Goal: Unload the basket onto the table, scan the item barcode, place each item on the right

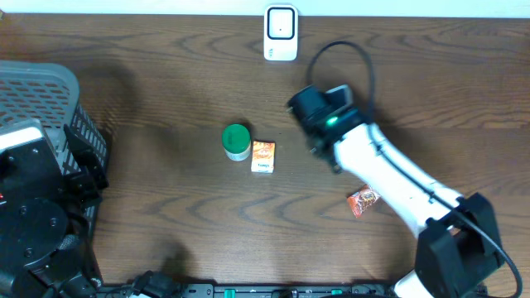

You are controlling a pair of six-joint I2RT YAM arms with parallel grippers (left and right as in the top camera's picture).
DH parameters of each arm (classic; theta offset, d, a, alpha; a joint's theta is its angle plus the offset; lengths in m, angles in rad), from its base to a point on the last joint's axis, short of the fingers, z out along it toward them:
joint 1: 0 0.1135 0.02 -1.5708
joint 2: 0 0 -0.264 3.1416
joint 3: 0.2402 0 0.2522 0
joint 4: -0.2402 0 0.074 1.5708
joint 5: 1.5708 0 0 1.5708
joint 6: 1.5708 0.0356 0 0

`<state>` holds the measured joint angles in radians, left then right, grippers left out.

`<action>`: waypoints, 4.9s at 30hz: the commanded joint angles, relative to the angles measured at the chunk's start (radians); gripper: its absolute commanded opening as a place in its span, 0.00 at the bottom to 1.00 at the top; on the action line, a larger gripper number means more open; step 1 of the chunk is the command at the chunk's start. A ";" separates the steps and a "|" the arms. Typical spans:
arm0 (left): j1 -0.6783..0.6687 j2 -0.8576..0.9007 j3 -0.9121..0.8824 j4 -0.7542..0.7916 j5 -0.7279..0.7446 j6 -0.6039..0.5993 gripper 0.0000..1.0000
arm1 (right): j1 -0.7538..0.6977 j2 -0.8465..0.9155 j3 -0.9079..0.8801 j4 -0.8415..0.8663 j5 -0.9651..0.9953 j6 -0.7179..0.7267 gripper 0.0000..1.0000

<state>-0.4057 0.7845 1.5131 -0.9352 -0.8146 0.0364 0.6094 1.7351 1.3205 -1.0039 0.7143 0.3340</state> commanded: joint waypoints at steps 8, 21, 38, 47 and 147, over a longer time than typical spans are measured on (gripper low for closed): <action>0.003 0.003 -0.004 0.000 -0.009 -0.008 0.84 | 0.258 0.093 0.005 0.039 -0.070 0.220 0.01; 0.003 0.003 -0.004 0.000 -0.009 -0.008 0.84 | 0.279 0.103 0.005 -0.102 0.504 0.264 0.02; 0.003 0.003 -0.004 0.000 -0.009 -0.008 0.84 | 0.291 0.254 0.005 0.058 0.563 0.226 0.01; 0.003 0.003 -0.004 0.000 -0.009 -0.008 0.84 | 0.488 0.392 0.005 0.046 0.311 0.226 0.05; 0.003 0.003 -0.004 0.000 -0.009 -0.008 0.84 | -0.395 -0.172 -0.058 -0.049 -1.968 -0.530 0.01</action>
<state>-0.4057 0.7845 1.5127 -0.9356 -0.8146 0.0326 0.2218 1.5902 1.2510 -1.0424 -1.1736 -0.2100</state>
